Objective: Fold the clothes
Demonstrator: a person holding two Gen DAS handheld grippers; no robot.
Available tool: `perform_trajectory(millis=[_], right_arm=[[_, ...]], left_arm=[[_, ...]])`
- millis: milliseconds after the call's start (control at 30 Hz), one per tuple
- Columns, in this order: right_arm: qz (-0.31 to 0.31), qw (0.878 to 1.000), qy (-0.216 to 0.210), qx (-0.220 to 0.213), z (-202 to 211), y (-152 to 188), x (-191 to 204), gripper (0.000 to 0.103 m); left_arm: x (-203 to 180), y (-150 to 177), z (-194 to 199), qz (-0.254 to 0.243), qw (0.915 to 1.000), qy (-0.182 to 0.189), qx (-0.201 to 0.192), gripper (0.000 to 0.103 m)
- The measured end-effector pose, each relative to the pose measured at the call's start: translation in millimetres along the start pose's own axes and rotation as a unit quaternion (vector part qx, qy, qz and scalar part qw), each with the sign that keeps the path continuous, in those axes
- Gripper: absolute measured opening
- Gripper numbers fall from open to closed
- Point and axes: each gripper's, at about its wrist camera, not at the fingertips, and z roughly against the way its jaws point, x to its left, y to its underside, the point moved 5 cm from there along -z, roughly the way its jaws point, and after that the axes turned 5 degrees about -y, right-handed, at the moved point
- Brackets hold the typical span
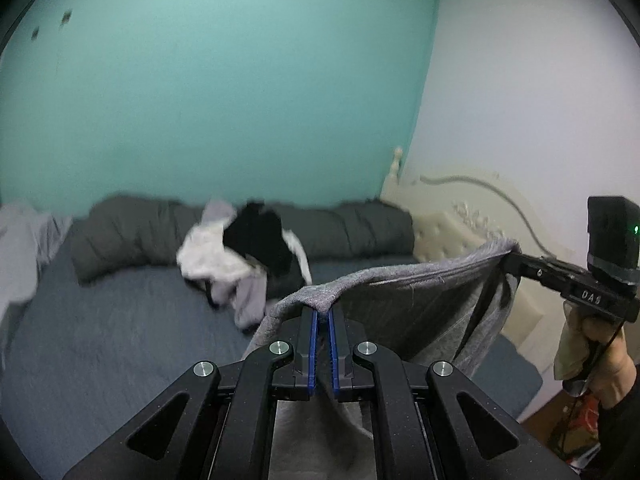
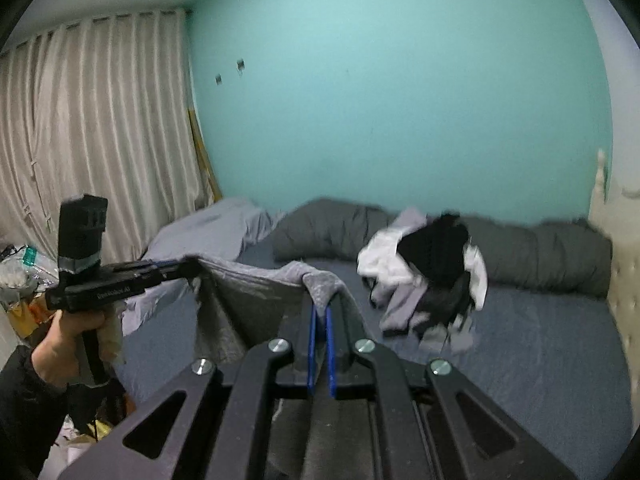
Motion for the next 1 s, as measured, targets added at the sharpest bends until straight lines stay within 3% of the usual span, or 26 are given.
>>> perform_trajectory(millis=[200,467,633,767,1000], right_arm=[[-0.033,0.997,0.007,0.067,-55.5,65.4,-29.6,0.004],[-0.086,0.986,0.014,0.140,-125.8,151.1,-74.4,0.004],[-0.110,0.979,0.018,0.170,-158.1,181.8,-96.2,0.004],[-0.121,0.975,0.021,0.186,-178.6,196.0,-109.3,0.004],[-0.142,0.970,0.022,0.198,-201.0,211.7,-126.5,0.004]], left_arm=[[21.7,81.9,-75.0,0.021,0.9961,0.003,0.085,0.005],[36.7,183.9,-165.4,0.031,0.9840,0.008,0.176,0.006],[44.2,230.0,-203.0,0.036,0.9785,0.008,0.203,0.010],[50.7,264.5,-230.1,0.041,0.9739,0.007,0.223,0.022],[57.9,299.5,-241.6,0.031,0.9726,-0.013,0.230,0.025]])
